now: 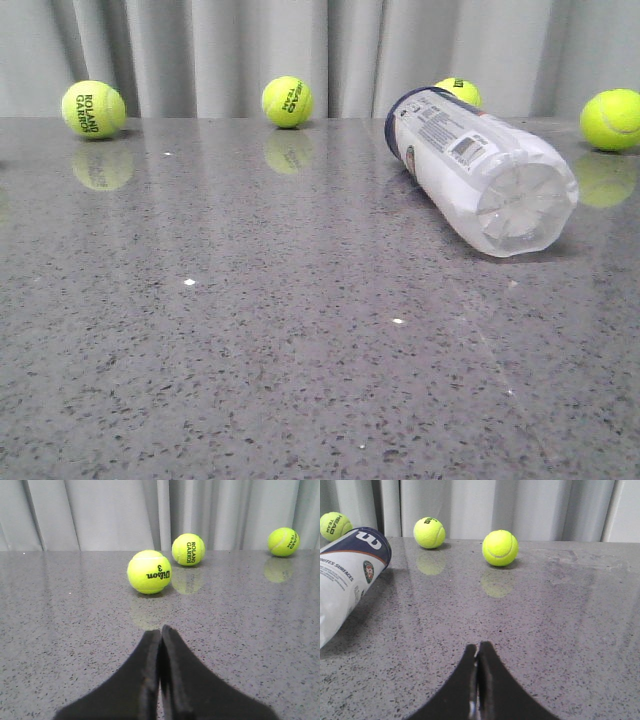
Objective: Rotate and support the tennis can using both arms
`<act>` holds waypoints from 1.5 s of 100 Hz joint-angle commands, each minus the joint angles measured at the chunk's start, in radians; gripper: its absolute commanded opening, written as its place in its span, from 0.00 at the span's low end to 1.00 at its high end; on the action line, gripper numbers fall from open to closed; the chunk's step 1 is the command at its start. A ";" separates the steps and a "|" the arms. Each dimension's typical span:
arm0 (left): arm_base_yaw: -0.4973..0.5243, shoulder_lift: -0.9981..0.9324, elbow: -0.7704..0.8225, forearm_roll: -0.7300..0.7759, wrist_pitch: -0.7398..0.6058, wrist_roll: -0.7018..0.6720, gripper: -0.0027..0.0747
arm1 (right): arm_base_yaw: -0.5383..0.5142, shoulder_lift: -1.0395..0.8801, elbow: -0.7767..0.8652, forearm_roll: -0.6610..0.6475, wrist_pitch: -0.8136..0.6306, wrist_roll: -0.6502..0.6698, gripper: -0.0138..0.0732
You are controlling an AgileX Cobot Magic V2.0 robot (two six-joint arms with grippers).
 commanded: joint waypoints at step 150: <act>0.001 -0.035 0.044 -0.009 -0.077 -0.012 0.01 | 0.004 0.333 -0.603 -0.021 0.250 -0.023 0.08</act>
